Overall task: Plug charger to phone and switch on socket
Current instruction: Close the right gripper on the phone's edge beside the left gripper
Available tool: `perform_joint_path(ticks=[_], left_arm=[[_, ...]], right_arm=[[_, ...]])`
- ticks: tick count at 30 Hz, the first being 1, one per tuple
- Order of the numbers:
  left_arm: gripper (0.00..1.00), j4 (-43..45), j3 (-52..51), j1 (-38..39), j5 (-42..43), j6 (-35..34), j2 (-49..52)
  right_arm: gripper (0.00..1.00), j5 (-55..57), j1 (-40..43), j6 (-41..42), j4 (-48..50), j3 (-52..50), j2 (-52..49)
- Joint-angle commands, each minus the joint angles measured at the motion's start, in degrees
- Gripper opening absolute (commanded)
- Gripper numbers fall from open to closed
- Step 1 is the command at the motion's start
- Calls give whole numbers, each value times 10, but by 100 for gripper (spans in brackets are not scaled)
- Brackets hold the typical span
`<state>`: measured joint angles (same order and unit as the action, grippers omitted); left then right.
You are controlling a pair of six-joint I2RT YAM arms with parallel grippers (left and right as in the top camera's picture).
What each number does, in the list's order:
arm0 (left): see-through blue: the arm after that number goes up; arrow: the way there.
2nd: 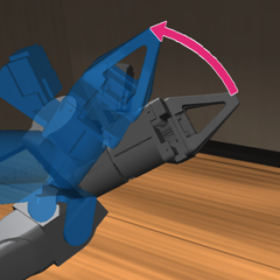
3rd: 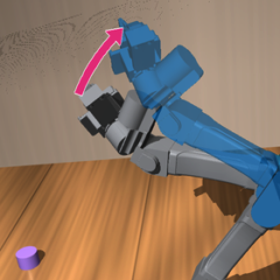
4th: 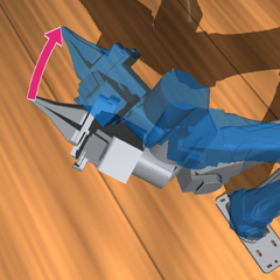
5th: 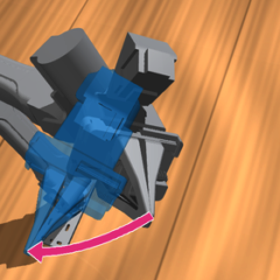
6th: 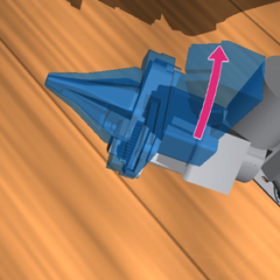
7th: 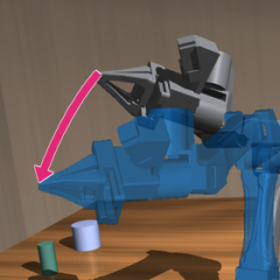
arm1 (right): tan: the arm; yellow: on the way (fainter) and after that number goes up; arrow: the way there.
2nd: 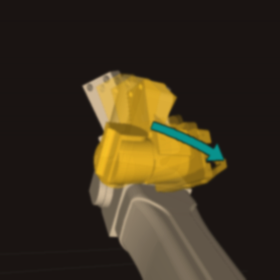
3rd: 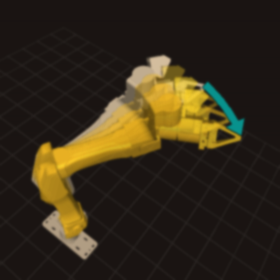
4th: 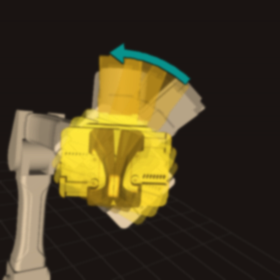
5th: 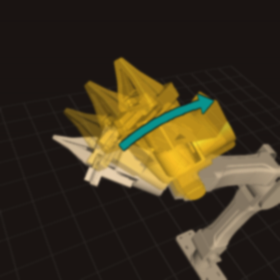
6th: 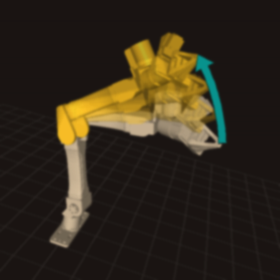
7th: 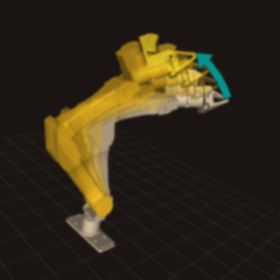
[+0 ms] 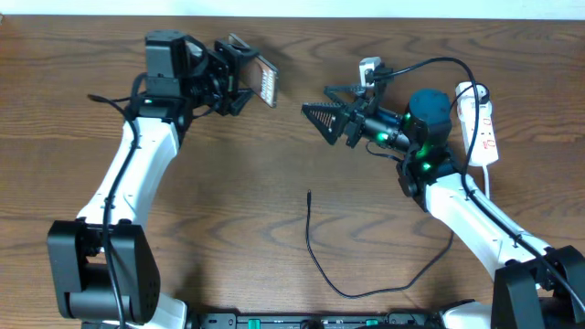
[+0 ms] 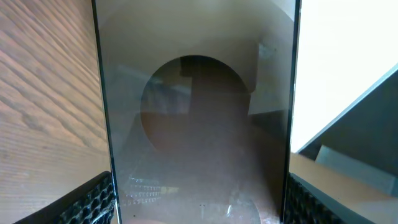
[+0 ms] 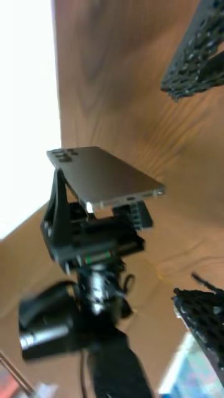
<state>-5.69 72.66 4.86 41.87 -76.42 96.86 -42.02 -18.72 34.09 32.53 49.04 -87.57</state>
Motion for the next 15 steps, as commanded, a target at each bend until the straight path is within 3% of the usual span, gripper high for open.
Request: perform_joint_path(ticks=[1,15], left_arm=[[7,7,3,27,14,9,-14],[7,7,2,92,16,10,-14]], right_arm=[[98,63,-26,17,-8,7,-1],[99,67,-31,-60,-53,7,-1]])
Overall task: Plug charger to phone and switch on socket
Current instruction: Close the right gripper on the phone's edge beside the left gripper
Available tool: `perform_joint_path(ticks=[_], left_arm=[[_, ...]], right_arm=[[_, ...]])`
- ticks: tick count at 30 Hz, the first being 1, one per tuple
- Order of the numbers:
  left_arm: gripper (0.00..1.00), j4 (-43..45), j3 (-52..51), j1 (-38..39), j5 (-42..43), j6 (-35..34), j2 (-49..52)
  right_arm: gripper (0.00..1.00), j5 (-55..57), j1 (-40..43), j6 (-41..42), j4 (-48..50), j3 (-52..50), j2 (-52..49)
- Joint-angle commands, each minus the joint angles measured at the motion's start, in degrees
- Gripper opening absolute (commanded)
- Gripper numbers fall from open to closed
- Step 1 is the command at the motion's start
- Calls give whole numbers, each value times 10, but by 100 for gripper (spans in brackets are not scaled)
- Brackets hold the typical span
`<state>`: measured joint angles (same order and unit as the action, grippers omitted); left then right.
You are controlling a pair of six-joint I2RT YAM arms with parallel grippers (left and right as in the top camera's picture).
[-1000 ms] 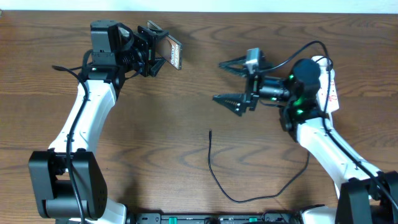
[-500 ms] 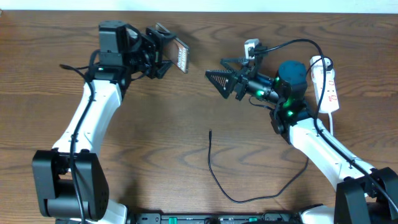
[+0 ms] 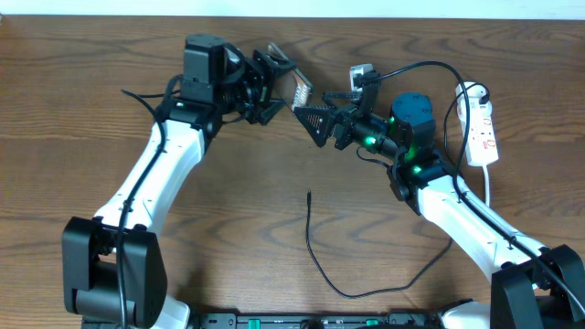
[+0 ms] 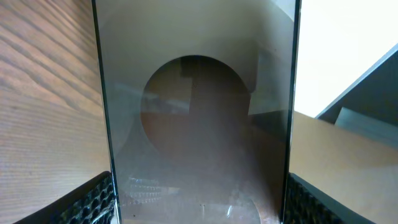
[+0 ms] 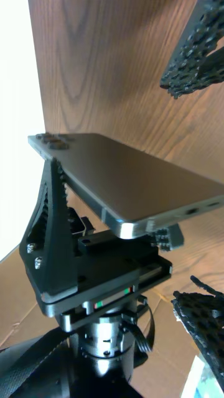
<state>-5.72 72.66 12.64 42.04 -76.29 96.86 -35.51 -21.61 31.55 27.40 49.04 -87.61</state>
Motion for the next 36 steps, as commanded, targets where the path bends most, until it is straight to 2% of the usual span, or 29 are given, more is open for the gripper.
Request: perform_joint_path(ticks=[1,6,13,15,23,27,36], left_arm=[[7,7,3,18,14,8,-14],[7,7,3,23,25,12,-14],[7,7,2,28,26,12,-14],[7,7,3,36,25,12,-14],[7,7,2,47,21,12,-14],[8,7,3,49,-11,12,-14],[7,22,2,63,-99,12,-14]], right_arm=[[99,-3,-2,-49,-2,7,-1],[99,-21,-2,-95,-7,7,-1],[98,-17,-2,-98,-13,7,-1],[92,-3,-2,-95,-15,7,-1],[88,26,-2,-46,-15,7,-1],[86,37,-3,-13,-15,7,-1],[87,38,-3,-12,-15,7,-1]])
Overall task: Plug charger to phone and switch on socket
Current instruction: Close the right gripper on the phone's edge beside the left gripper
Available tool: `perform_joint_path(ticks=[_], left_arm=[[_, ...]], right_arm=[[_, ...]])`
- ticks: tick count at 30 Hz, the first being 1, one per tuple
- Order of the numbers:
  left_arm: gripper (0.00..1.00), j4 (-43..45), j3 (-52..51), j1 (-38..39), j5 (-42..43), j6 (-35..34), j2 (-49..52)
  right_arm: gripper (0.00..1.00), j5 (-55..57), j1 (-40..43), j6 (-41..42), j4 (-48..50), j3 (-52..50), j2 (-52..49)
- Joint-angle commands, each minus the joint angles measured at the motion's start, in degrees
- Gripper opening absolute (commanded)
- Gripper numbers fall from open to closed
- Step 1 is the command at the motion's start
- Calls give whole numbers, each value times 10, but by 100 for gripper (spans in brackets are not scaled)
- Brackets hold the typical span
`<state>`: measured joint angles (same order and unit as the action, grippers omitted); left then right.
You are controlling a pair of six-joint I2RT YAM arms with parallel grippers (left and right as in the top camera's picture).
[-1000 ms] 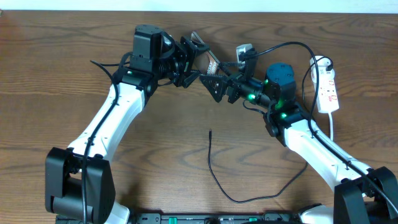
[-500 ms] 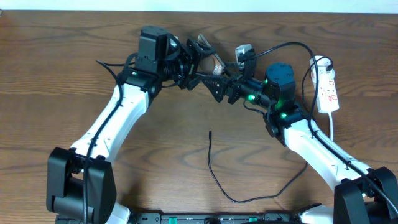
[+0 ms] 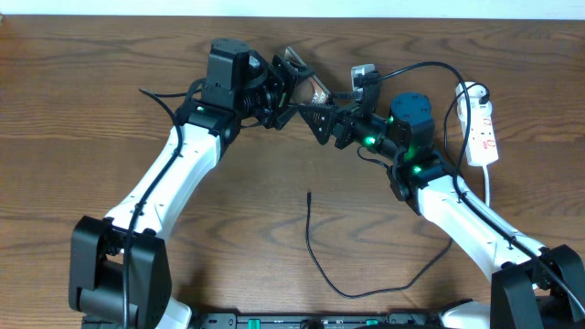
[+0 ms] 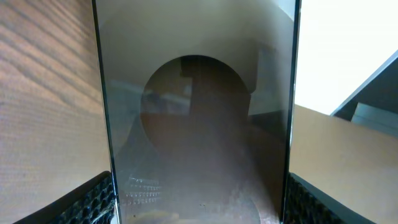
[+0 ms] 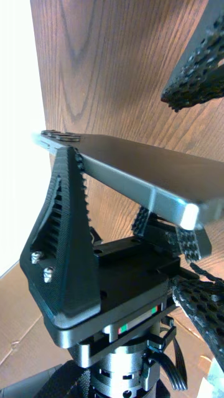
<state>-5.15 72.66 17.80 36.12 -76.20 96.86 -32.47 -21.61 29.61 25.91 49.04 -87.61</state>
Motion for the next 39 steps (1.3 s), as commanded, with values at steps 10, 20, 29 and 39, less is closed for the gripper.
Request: perform_joint_path(ticks=[10,20,29,39], left_arm=[[7,18,3,44,-70,11,-14],[7,19,3,44,-16,9,-14],[7,19,3,44,8,9,-14],[7,19,3,46,23,9,-14]], right_arm=[[91,12,-2,-40,-22,6,-1],[84,30,-2,-53,-35,7,-1],[72,37,-2,-55,-39,7,-1],[63,56,-2,-55,-43,7,-1]])
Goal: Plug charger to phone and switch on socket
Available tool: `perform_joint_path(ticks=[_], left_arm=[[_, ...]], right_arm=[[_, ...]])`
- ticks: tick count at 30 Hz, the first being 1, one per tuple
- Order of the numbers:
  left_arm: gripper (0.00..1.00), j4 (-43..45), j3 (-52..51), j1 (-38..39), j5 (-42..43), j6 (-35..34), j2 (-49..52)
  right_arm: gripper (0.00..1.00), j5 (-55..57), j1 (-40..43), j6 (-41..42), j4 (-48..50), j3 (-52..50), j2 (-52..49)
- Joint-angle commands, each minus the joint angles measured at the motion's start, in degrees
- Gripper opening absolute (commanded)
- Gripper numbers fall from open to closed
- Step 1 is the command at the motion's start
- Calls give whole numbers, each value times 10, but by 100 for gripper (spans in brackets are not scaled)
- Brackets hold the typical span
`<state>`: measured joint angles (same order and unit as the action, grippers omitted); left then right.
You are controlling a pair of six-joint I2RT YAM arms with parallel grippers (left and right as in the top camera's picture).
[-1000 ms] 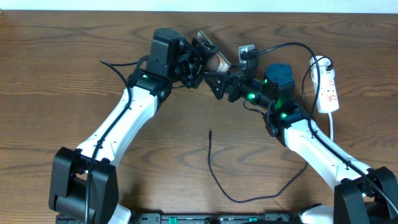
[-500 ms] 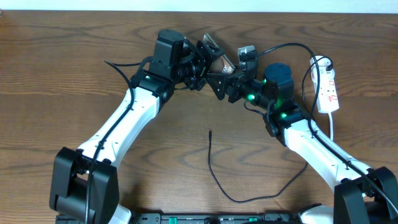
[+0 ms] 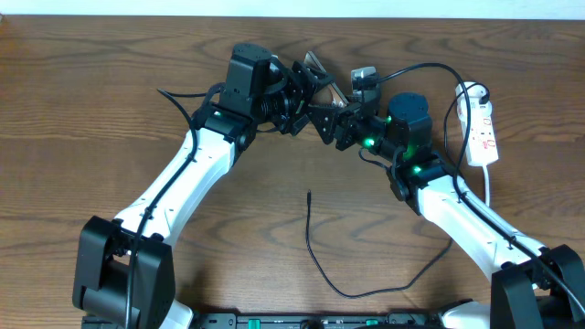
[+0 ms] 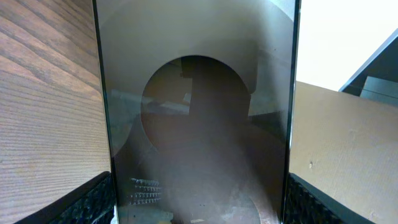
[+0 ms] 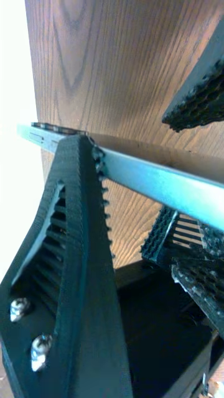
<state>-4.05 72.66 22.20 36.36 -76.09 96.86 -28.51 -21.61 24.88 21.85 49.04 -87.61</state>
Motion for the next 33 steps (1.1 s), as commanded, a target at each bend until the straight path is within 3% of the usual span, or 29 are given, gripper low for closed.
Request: perform_joint_path(ticks=[1,33], left_arm=[[7,8,3,2,21,8,-14],[7,8,3,8,16,8,-14]], right_arm=[[62,16,-2,-7,-3,6,-1],[25,16,-2,-7,-2,6,-1]])
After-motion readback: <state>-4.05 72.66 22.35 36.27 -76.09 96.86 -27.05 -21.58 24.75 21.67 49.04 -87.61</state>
